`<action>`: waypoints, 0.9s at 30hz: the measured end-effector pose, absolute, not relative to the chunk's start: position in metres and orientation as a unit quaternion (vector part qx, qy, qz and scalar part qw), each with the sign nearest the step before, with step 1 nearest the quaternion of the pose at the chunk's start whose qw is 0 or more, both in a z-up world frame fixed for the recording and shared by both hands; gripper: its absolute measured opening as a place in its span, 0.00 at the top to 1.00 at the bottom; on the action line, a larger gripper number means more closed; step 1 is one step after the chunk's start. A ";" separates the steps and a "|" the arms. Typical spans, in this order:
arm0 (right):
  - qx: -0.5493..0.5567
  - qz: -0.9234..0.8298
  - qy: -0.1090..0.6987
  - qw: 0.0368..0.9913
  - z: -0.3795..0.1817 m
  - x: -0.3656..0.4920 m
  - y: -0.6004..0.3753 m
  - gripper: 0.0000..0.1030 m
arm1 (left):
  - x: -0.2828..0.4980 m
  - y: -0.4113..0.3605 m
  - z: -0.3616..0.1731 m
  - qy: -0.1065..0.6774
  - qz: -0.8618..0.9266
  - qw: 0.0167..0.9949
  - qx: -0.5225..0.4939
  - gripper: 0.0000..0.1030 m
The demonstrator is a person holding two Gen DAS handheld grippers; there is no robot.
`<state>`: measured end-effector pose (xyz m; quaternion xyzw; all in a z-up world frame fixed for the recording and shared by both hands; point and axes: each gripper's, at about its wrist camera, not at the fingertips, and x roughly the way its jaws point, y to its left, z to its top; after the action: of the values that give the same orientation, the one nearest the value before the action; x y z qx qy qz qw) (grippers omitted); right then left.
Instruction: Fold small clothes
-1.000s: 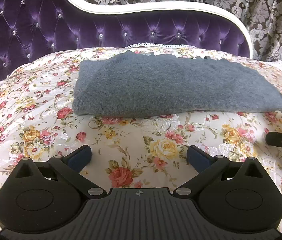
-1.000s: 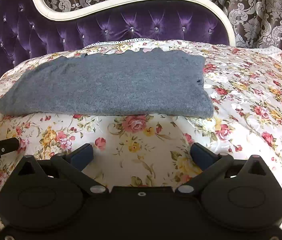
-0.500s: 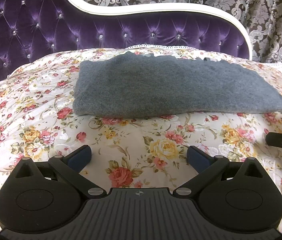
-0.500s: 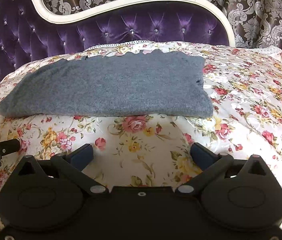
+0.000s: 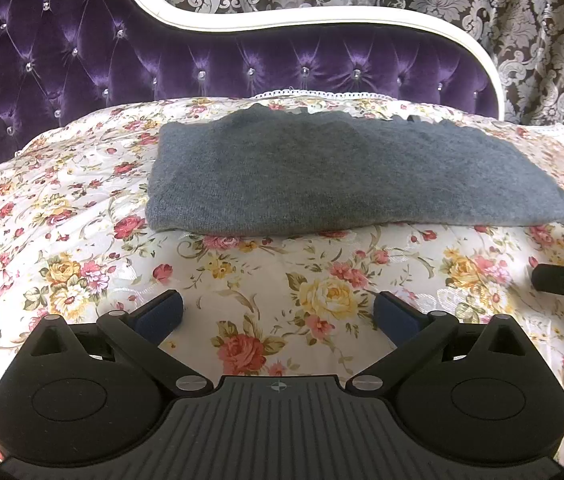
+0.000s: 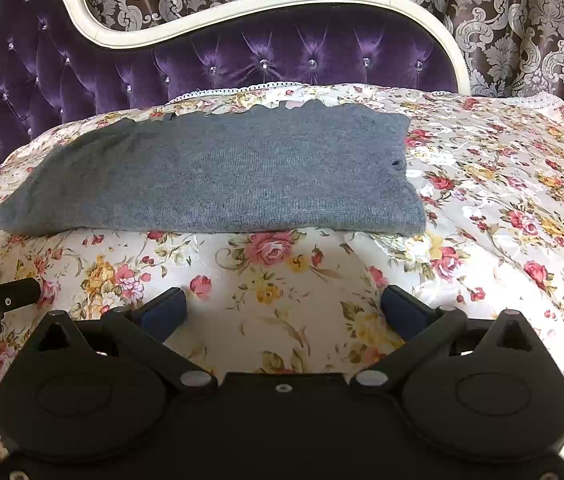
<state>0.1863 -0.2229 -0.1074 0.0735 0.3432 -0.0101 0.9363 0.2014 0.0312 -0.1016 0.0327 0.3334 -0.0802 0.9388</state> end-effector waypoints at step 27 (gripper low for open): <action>0.078 -0.009 0.343 0.936 -0.106 0.185 -0.223 0.00 | 0.201 0.031 -0.102 0.334 -0.080 0.939 0.034 0.00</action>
<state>0.1851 -0.2233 -0.1060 0.0776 0.3431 -0.0092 0.9361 0.2011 0.0312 -0.1019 0.0340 0.3337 -0.0799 0.9387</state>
